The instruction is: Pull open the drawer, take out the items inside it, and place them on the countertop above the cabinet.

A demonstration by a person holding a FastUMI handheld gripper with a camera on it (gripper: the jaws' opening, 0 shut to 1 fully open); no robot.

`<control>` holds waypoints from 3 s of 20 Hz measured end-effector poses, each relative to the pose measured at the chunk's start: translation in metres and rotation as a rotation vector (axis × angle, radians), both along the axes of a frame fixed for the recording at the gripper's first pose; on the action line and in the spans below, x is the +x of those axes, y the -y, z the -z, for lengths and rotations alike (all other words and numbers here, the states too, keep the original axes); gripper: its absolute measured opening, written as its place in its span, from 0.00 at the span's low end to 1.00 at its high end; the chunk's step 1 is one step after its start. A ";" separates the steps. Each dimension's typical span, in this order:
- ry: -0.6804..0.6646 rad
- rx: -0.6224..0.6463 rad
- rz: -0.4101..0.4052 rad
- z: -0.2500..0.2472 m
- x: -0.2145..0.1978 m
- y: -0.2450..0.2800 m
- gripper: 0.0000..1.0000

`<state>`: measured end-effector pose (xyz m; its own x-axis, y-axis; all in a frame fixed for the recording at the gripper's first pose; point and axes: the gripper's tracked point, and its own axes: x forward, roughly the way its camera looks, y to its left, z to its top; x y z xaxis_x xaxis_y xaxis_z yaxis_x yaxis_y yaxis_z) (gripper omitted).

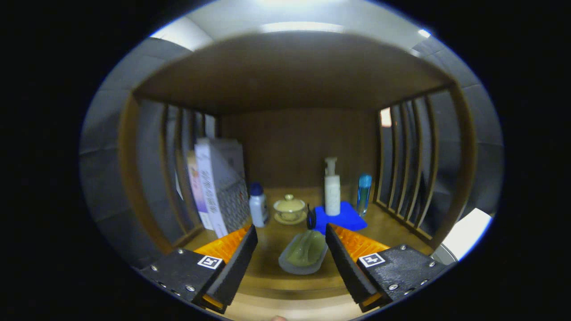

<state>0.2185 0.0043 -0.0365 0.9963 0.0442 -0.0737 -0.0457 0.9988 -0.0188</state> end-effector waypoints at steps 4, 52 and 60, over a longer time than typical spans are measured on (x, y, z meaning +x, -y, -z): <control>0.188 -0.022 -0.072 -0.034 -0.125 -0.018 0.94; -0.162 -0.061 0.094 0.210 -0.065 0.012 0.95; -0.174 -0.062 0.081 0.215 -0.017 0.012 0.95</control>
<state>0.2014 -0.0078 -0.2516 0.9685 -0.0453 -0.2449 0.0267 0.9965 -0.0787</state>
